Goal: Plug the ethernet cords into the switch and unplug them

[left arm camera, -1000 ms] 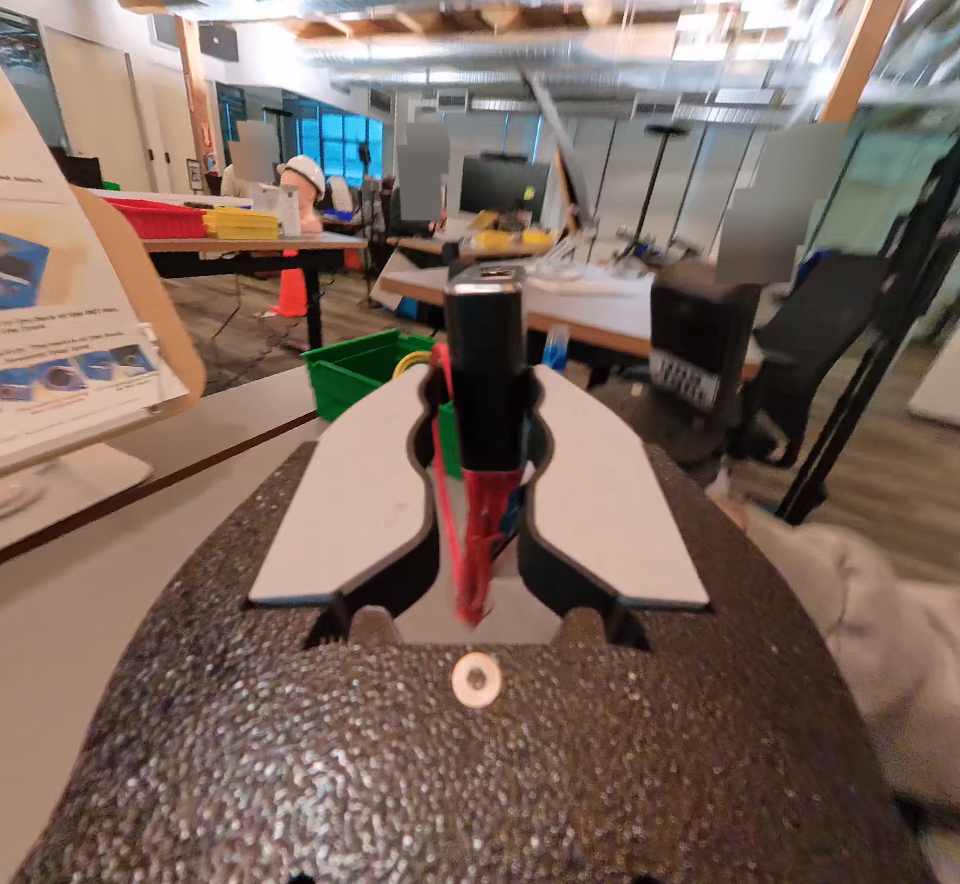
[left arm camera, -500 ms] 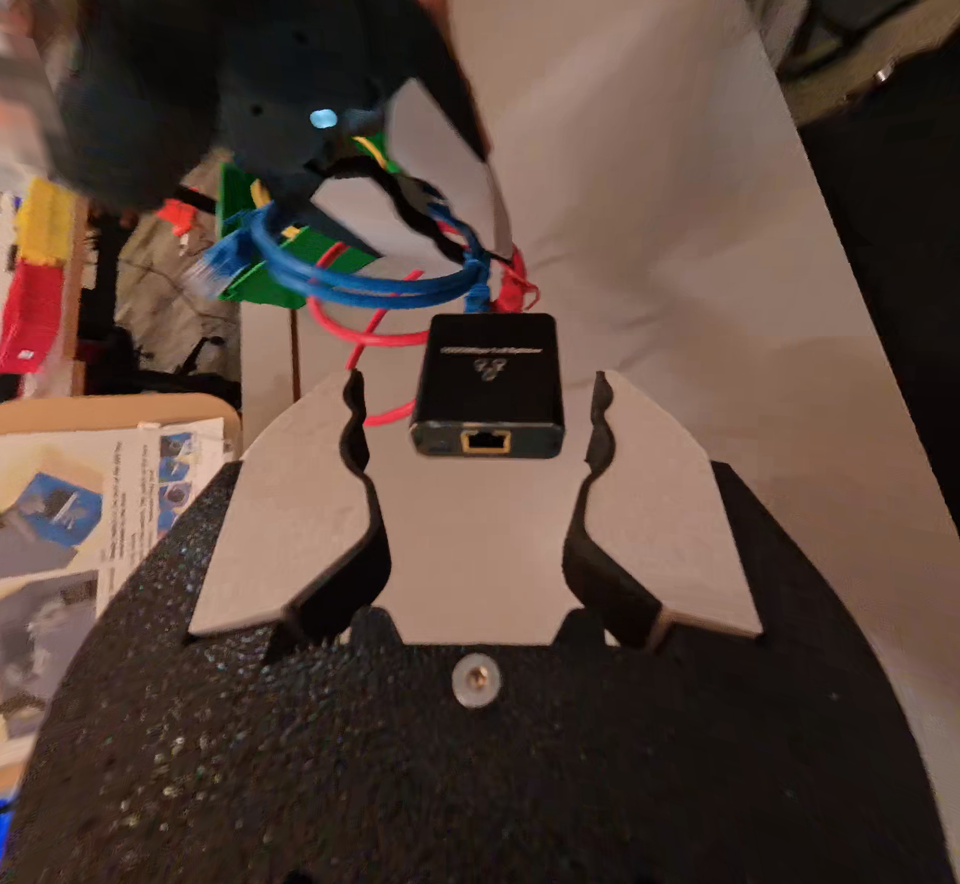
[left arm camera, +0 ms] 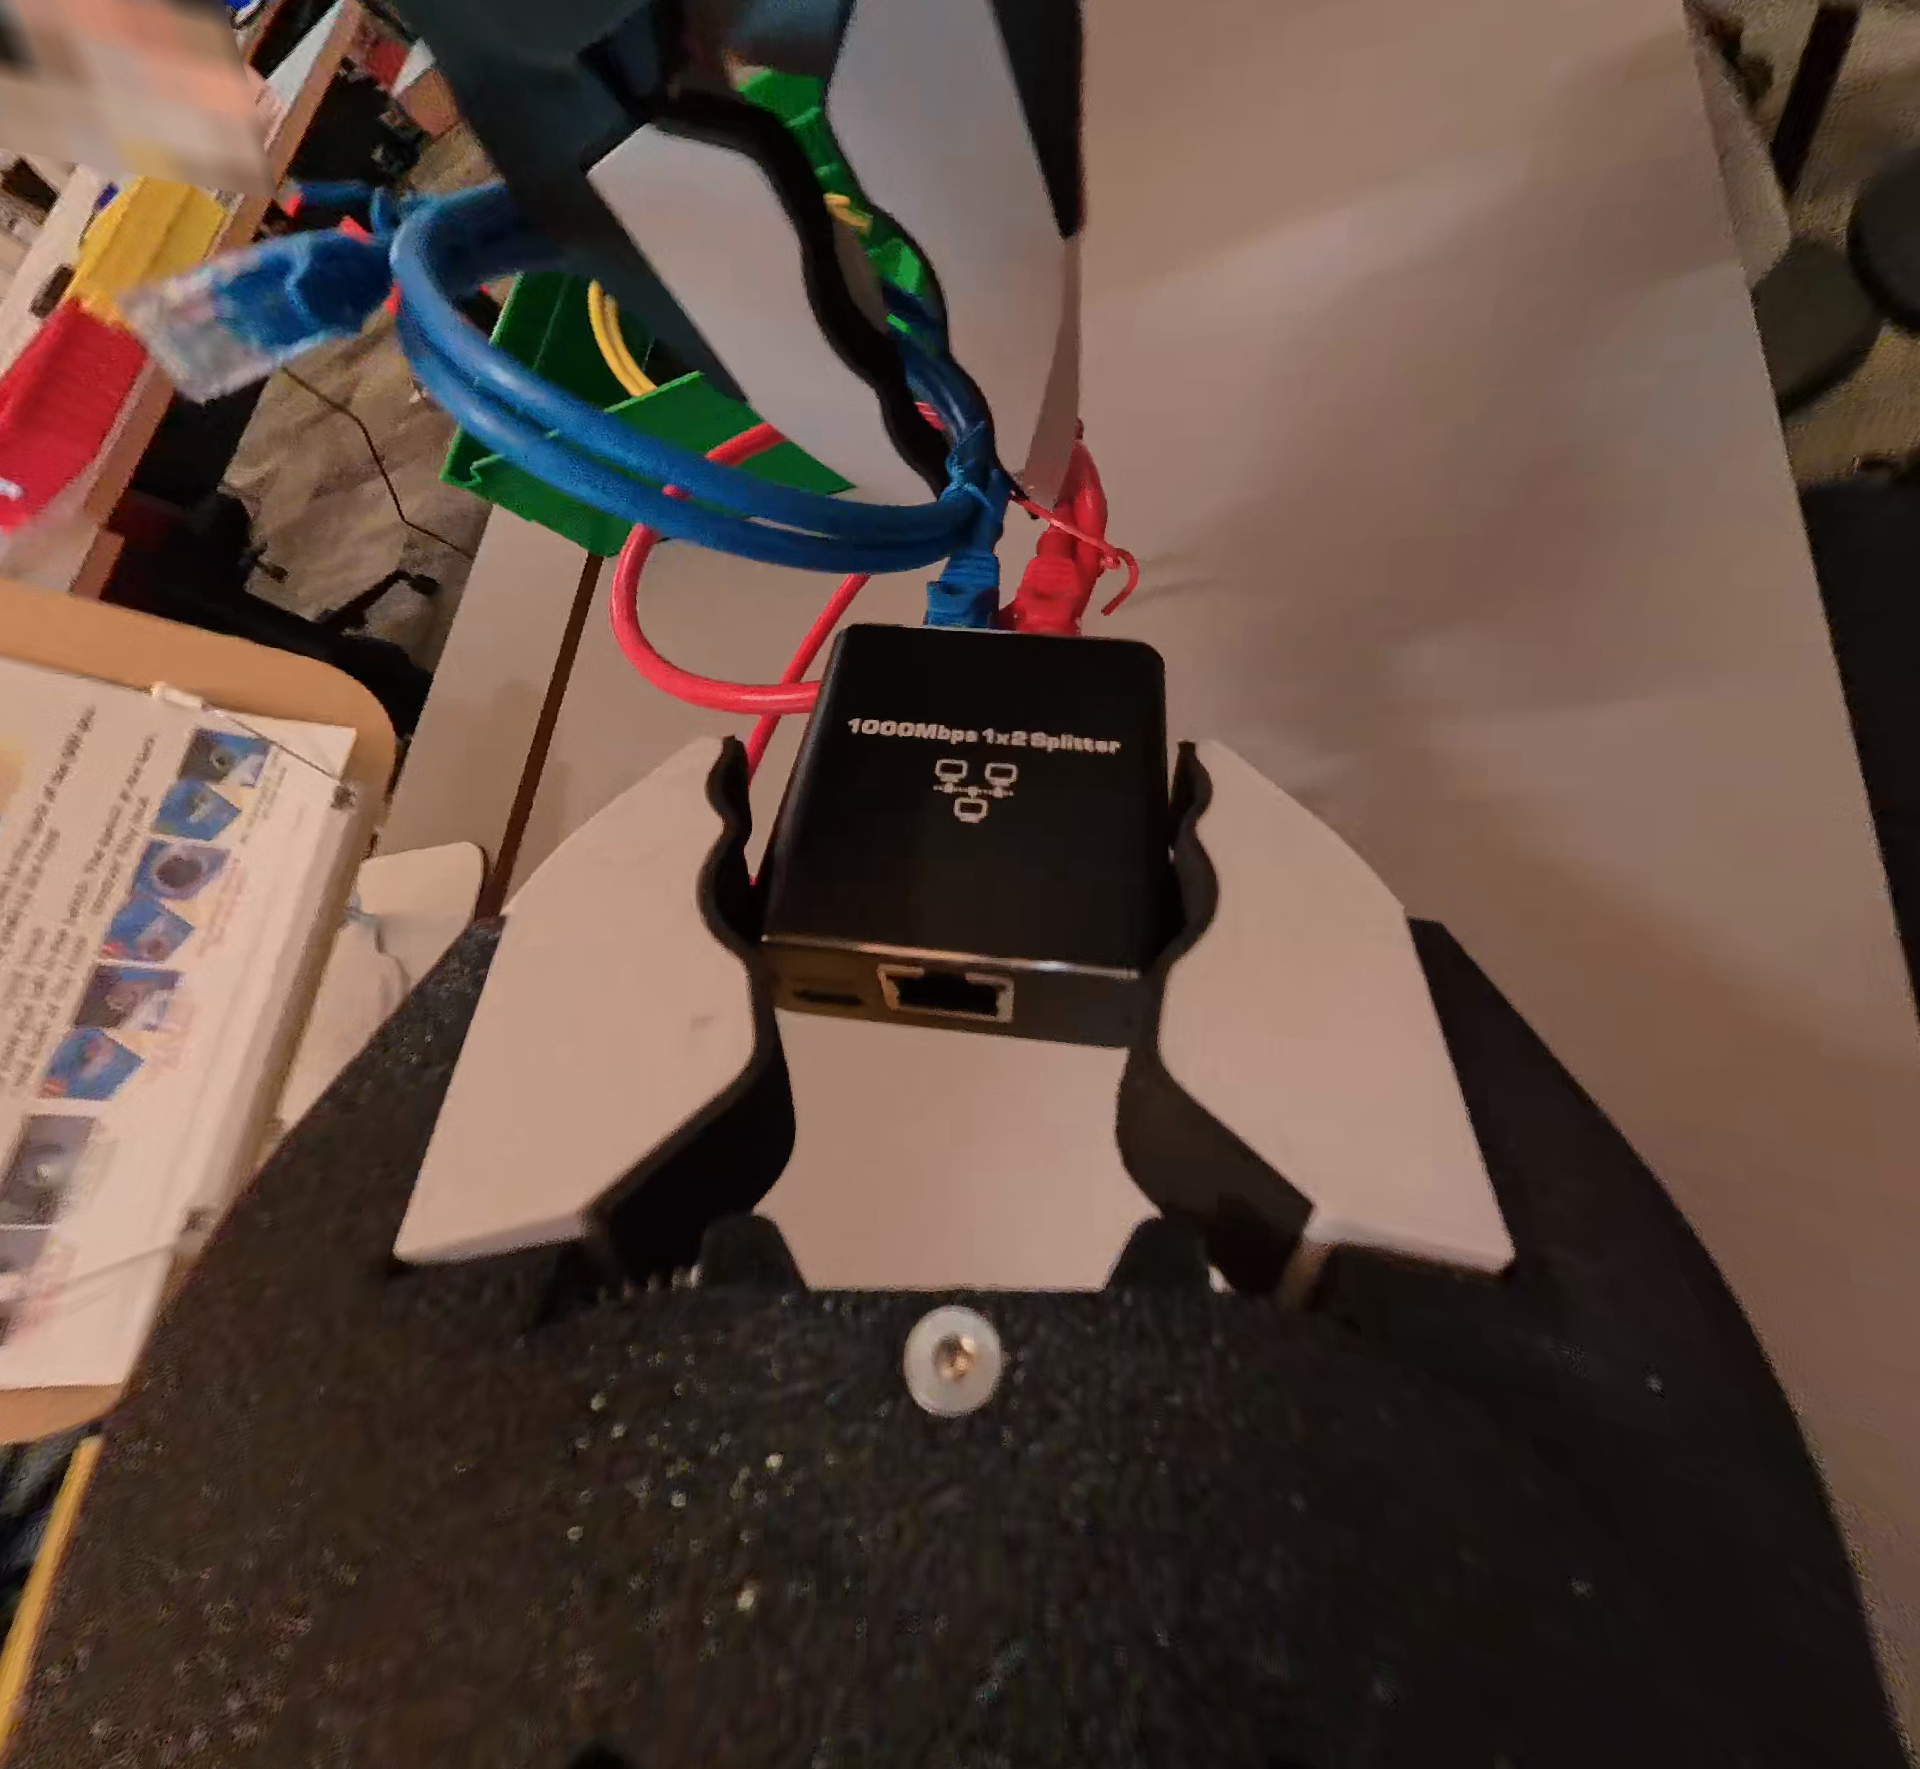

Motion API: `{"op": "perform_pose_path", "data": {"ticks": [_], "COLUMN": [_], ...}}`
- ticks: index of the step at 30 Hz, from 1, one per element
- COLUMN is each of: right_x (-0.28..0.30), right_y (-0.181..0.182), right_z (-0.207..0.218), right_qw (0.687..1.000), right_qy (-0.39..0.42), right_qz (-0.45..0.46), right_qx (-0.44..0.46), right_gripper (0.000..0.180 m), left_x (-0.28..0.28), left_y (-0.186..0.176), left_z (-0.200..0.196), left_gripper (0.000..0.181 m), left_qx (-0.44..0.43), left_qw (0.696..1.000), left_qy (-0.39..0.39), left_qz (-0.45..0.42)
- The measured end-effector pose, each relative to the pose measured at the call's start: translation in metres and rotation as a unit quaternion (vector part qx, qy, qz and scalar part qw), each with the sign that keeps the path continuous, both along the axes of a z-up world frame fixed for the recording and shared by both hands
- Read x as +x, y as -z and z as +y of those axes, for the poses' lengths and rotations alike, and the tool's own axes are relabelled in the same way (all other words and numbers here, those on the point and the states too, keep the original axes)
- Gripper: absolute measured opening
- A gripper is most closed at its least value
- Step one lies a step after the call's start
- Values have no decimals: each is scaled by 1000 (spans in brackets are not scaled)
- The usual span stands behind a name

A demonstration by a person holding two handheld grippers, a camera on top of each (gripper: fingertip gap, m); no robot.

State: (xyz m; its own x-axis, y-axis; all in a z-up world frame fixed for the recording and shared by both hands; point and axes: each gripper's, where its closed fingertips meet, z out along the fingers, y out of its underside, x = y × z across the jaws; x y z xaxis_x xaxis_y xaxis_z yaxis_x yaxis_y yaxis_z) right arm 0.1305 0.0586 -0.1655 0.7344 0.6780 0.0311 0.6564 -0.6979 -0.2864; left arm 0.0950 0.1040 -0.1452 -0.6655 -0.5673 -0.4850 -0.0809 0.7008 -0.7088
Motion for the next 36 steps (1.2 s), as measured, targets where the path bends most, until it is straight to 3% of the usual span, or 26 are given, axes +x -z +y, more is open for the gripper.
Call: {"op": "perform_pose_path", "data": {"ticks": [4, 8, 15, 17, 20, 23, 25, 28, 30, 32, 34, 36], "right_x": [4, 9, 17, 23, 41, 38, 38, 27, 25, 24, 14, 7], "right_y": [-2, -4, -9, -15, -49, -102, -123, -117, -92, -68, -67, -59], "right_z": [1, -1, 4, 13, 30, 41, 39, 37, 46, 61, 72, 83], "right_qw": [1000, 1000, 999, 1000, 986, 920, 832, 690, 625, 593, 564, 562], "right_qy": [-2, -10, -15, 6, 77, 166, 258, 328, 358, 378, 344, 326], "right_qz": [-11, -25, -25, -16, -7, 86, 184, 370, 459, 520, 583, 613], "right_qx": [-3, -15, -17, 19, 149, 346, 455, 529, 520, 484, 473, 449], "right_gripper": [11, 11, 12, 14, 35, 50, 41, 47, 40, 46, 31, 18], "left_x": [4, 9, 14, 17, 23, 28, 31, 38, 44, 49, 54, 58], "left_y": [-2, 5, 2, -2, -12, -32, -46, -56, -57, -53, -45, -37], "left_z": [-2, 1, 2, 8, 27, 54, 69, 78, 78, 75, 72, 68], "left_gripper": [77, 76, 75, 76, 76, 76, 75, 75, 75, 75, 75, 75], "left_qx": [-63, -32, -50, -54, -67, -108, -131, -148, -162, -174, -178, -175], "left_qw": [998, 999, 996, 993, 986, 972, 959, 945, 937, 932, 931, 932], "left_qy": [-11, -17, -30, -49, -95, -143, -168, -185, -189, -186, -181, -174], "left_qz": [-10, -39, -71, -88, -116, -155, -188, -227, -246, -258, -263, -265]}}
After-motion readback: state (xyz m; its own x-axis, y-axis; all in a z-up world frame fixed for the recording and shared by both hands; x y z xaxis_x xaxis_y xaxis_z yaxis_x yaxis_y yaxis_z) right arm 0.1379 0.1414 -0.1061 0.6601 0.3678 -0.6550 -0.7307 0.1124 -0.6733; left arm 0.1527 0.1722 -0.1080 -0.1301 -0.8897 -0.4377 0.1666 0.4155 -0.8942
